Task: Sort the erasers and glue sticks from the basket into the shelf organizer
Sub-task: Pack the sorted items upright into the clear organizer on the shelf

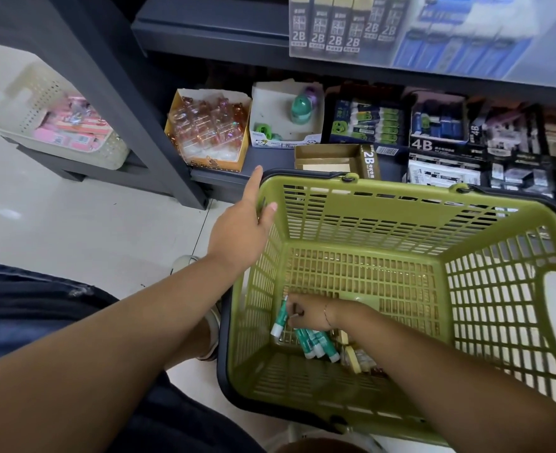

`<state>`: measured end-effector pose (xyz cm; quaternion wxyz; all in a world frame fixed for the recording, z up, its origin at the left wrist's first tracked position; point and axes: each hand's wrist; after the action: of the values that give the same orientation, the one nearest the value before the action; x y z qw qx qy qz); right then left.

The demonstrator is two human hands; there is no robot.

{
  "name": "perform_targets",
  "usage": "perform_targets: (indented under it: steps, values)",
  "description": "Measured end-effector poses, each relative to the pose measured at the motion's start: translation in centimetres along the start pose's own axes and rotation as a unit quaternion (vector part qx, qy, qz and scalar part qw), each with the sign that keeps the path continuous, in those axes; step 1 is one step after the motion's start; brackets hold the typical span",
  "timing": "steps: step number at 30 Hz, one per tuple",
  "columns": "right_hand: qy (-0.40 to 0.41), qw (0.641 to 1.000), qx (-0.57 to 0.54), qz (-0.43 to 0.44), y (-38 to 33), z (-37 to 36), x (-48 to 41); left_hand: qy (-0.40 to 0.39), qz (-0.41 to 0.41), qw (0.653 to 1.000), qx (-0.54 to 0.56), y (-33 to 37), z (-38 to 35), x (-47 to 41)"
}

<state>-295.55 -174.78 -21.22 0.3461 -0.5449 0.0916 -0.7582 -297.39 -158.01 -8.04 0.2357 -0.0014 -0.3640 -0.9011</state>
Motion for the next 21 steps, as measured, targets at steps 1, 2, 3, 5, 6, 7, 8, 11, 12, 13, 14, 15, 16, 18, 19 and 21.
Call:
perform_targets:
  steps: [1,2,3,5,6,7,8,11,12,13,14,15,16,18,19,21]
  values:
    - [0.000,1.000,0.003,-0.004,0.0,0.0,-0.1,0.001,-0.002,1.000,-0.001,0.0,0.0,0.0]
    - [0.001,1.000,0.008,-0.007,0.0,0.0,0.0,0.001,-0.003,1.000,-0.002,0.0,0.0,0.0]
    - [0.003,1.000,0.015,-0.008,0.1,0.0,0.0,0.001,-0.002,1.000,-0.004,0.0,0.0,0.0]
    - [0.011,1.000,0.029,-0.007,0.3,0.0,0.1,0.002,-0.002,1.000,-0.007,0.0,-0.1,-0.1]
    - [0.017,0.999,0.033,-0.006,0.5,-0.1,0.2,0.003,-0.002,1.000,-0.009,-0.1,-0.1,-0.1]
    - [0.022,0.999,0.034,-0.005,0.7,-0.2,0.2,0.002,-0.002,1.000,-0.009,-0.1,-0.1,-0.1]
    - [0.028,0.999,0.033,-0.003,0.9,-0.3,0.2,0.002,-0.002,1.000,-0.008,-0.1,-0.1,-0.1]
    - [0.053,0.998,0.035,-0.004,1.4,-0.3,0.4,0.003,-0.003,1.000,-0.002,-0.1,-0.1,0.0]
    - [0.063,0.997,0.038,-0.014,1.5,-0.2,0.6,0.004,-0.002,1.000,0.000,-0.1,-0.1,0.0]
    - [0.074,0.996,0.048,-0.026,1.6,0.0,0.7,0.005,-0.002,1.000,0.000,-0.1,-0.1,-0.1]
    - [0.079,0.994,0.063,-0.042,1.6,0.1,0.9,0.005,-0.002,1.000,0.000,-0.2,-0.1,-0.1]
    - [0.078,0.992,0.082,-0.059,1.6,0.3,0.9,0.004,-0.002,1.000,0.000,-0.2,-0.1,-0.1]
    - [0.074,0.990,0.100,-0.072,1.5,0.3,0.9,0.003,-0.002,1.000,0.000,-0.2,-0.1,-0.1]
    - [0.069,0.986,0.128,-0.080,1.0,0.3,0.8,0.004,-0.005,1.000,-0.002,-0.2,-0.2,-0.1]
    - [0.066,0.986,0.132,-0.079,0.7,0.1,0.5,0.005,-0.006,1.000,-0.003,-0.2,-0.2,-0.1]
    - [0.053,0.988,0.121,-0.081,0.1,-0.6,-0.1,0.007,-0.007,1.000,-0.004,-0.2,-0.2,-0.1]
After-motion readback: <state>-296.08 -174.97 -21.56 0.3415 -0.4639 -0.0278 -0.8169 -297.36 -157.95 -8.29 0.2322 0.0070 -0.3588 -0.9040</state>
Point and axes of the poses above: each hand's wrist, its own x-axis away from the middle knuckle, its own z-axis out of the back of the hand, y = z × x, and after that the axes turned 6 degrees about x, right-handed
